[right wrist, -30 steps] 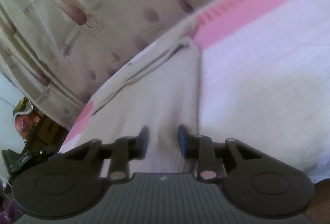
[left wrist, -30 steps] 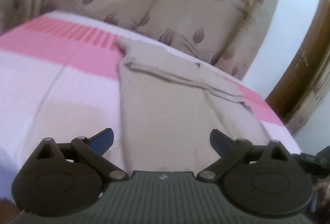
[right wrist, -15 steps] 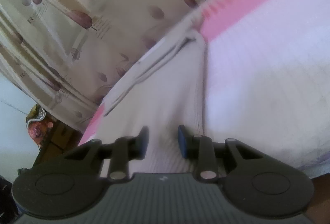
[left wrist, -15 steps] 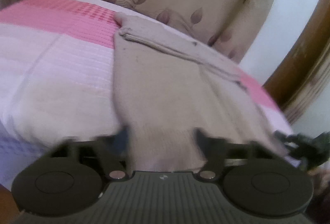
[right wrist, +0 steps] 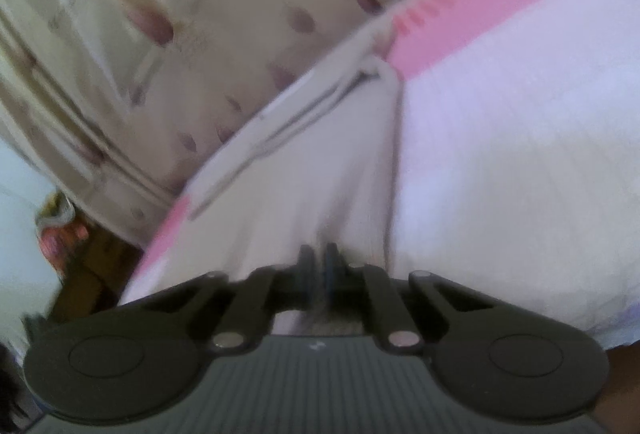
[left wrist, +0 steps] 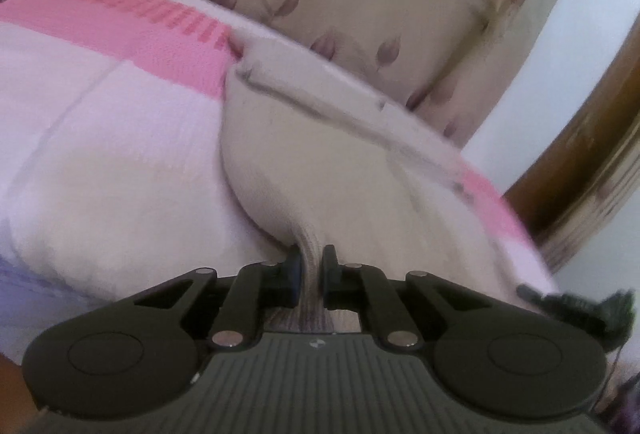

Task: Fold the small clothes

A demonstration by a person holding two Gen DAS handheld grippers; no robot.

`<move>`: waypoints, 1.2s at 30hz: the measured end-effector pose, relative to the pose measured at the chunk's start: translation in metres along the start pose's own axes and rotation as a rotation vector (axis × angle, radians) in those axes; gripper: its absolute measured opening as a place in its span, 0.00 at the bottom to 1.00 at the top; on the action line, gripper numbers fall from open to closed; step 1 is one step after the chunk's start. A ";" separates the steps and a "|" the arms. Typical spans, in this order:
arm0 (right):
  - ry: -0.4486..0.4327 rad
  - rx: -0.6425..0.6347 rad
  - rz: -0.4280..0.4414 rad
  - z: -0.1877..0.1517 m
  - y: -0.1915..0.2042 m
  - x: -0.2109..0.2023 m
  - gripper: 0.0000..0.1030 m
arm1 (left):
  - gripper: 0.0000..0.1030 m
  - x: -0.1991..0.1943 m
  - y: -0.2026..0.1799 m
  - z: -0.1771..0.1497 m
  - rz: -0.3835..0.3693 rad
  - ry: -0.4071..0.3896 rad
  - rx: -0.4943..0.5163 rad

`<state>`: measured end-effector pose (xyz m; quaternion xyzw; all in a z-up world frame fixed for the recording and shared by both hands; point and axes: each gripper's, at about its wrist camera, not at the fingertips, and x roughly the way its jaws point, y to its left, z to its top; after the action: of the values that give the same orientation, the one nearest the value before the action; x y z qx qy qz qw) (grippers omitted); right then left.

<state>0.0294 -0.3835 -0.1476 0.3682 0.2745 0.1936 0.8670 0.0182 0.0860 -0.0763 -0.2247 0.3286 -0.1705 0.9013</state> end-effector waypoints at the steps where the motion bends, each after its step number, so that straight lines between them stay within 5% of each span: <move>1: -0.020 0.019 0.028 0.001 0.000 -0.004 0.05 | 0.09 -0.005 -0.003 0.003 -0.004 -0.020 0.003; 7: -0.091 0.058 0.133 0.010 0.010 -0.020 0.05 | 0.09 -0.013 -0.028 0.019 -0.020 -0.079 0.098; 19: 0.007 -0.086 -0.015 0.005 0.008 -0.018 0.11 | 0.12 0.003 -0.022 -0.001 0.032 0.016 0.192; 21: 0.007 -0.082 -0.035 0.005 0.005 -0.022 0.21 | 0.28 0.004 -0.018 -0.003 0.044 0.043 0.202; 23: 0.020 -0.092 -0.048 0.006 0.002 -0.025 0.31 | 0.61 0.006 -0.012 -0.004 0.031 0.072 0.179; 27: 0.038 -0.081 -0.041 0.005 -0.006 -0.031 0.33 | 0.73 0.009 -0.009 -0.007 0.008 0.074 0.166; 30: 0.052 -0.076 -0.018 0.000 -0.005 -0.025 0.33 | 0.71 0.012 -0.013 -0.007 -0.001 0.086 0.191; 31: 0.063 -0.074 -0.002 -0.001 -0.004 -0.022 0.33 | 0.51 0.014 -0.014 -0.008 -0.004 0.090 0.197; 32: 0.065 -0.075 0.002 -0.003 -0.001 -0.020 0.33 | 0.17 0.016 -0.014 -0.010 0.006 0.101 0.201; 33: 0.065 -0.083 0.000 -0.004 0.001 -0.018 0.29 | 0.10 0.019 -0.013 -0.010 0.018 0.109 0.204; 35: 0.065 -0.126 -0.035 -0.007 0.008 -0.016 0.11 | 0.11 0.018 -0.009 -0.010 0.001 0.102 0.181; 36: 0.064 -0.146 -0.054 -0.007 0.011 -0.017 0.11 | 0.11 0.018 -0.008 -0.010 -0.004 0.101 0.173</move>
<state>0.0103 -0.3817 -0.1383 0.2901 0.2969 0.2014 0.8872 0.0232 0.0684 -0.0882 -0.1380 0.3572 -0.2113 0.8993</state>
